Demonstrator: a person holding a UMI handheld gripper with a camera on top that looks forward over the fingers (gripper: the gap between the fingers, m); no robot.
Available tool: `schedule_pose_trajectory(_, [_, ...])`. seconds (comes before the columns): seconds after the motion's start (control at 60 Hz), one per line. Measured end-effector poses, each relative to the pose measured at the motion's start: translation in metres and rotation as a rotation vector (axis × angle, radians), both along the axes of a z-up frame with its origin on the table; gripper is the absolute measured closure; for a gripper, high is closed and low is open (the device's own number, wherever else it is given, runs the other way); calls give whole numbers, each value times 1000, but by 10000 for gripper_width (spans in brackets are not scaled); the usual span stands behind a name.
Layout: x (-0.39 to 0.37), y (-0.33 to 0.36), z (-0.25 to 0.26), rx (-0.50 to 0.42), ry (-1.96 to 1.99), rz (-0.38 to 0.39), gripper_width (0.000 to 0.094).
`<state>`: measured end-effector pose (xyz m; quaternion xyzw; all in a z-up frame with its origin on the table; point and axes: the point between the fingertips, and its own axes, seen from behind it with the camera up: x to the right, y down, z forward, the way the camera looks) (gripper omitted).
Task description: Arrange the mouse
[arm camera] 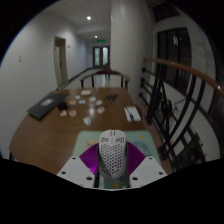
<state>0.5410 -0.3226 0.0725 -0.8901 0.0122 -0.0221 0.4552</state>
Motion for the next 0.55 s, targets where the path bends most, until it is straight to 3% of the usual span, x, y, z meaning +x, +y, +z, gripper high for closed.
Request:
schedule_pose_trajectory(0.1, [8, -3, -52, -71, 31, -8, 595])
schedule_pose_trajectory(0.183, [8, -4, -60, -74, 61, 14, 580])
schedule_pose_trajectory(0.317, [7, -10, -59, -113, 49, 80, 333])
schedule_pose_trajectory(0.4, [3, -29, -49, -117, 60, 149, 59])
schedule_pose_trajectory(0.467, [0, -51, -39, -108, 86, 191, 91])
schedule_pose_trajectory(0.55, [12, -92, -33, -134, 121, 191, 86])
